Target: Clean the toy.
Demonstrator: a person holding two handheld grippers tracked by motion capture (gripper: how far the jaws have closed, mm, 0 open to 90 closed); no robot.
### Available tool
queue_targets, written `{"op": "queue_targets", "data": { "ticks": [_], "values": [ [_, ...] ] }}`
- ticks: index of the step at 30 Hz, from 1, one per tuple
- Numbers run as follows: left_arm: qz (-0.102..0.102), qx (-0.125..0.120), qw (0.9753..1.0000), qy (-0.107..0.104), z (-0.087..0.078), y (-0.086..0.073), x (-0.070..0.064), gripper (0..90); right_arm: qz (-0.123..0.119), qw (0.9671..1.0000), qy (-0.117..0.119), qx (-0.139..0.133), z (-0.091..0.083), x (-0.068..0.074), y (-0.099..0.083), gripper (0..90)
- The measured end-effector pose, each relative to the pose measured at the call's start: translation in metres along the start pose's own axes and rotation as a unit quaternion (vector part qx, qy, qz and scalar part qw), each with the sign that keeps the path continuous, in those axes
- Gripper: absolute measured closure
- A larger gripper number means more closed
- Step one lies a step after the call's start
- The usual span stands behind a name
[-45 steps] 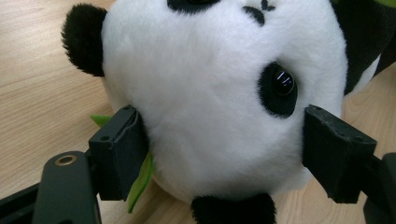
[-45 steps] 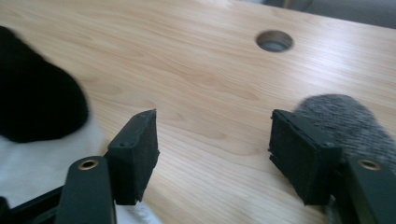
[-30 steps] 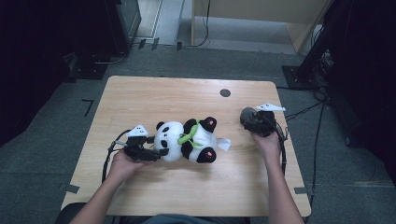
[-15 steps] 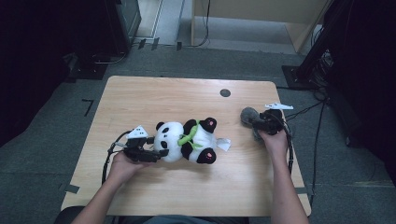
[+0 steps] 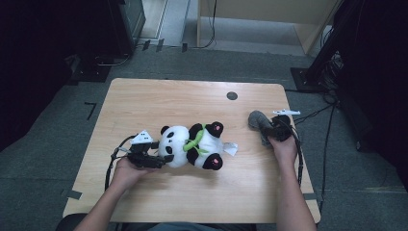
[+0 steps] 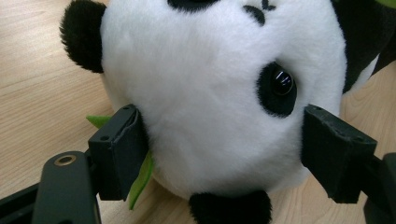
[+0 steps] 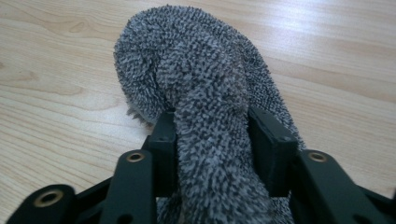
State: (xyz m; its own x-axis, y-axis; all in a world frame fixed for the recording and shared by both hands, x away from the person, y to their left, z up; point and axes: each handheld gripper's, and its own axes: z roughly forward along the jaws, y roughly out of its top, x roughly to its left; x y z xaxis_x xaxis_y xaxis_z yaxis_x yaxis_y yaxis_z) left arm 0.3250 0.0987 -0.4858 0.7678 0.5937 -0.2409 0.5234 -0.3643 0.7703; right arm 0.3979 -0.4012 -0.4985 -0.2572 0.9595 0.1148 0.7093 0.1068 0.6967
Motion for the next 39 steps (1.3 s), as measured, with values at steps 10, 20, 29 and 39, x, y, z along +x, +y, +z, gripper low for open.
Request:
{"op": "queue_targets", "data": {
  "ticks": [10,20,29,39],
  "values": [
    [-0.001,-0.001,1.0000,-0.002,0.000,0.000,0.001,21.1,0.024,0.9997,0.008,0.001,-0.005,-0.006,0.000,70.3],
    [0.000,0.001,1.0000,-0.002,0.000,0.001,0.001,21.1,0.006,0.9997,0.024,-0.002,-0.015,0.010,0.012,71.0],
    [0.002,0.002,1.0000,0.000,0.000,0.003,0.002,21.0,-0.007,0.9995,0.029,-0.011,-0.032,0.024,0.020,70.4],
    [0.001,0.002,1.0000,0.001,0.000,0.003,0.002,20.7,-0.027,0.9983,0.049,-0.019,-0.049,0.045,0.029,70.4]
  ]
}}
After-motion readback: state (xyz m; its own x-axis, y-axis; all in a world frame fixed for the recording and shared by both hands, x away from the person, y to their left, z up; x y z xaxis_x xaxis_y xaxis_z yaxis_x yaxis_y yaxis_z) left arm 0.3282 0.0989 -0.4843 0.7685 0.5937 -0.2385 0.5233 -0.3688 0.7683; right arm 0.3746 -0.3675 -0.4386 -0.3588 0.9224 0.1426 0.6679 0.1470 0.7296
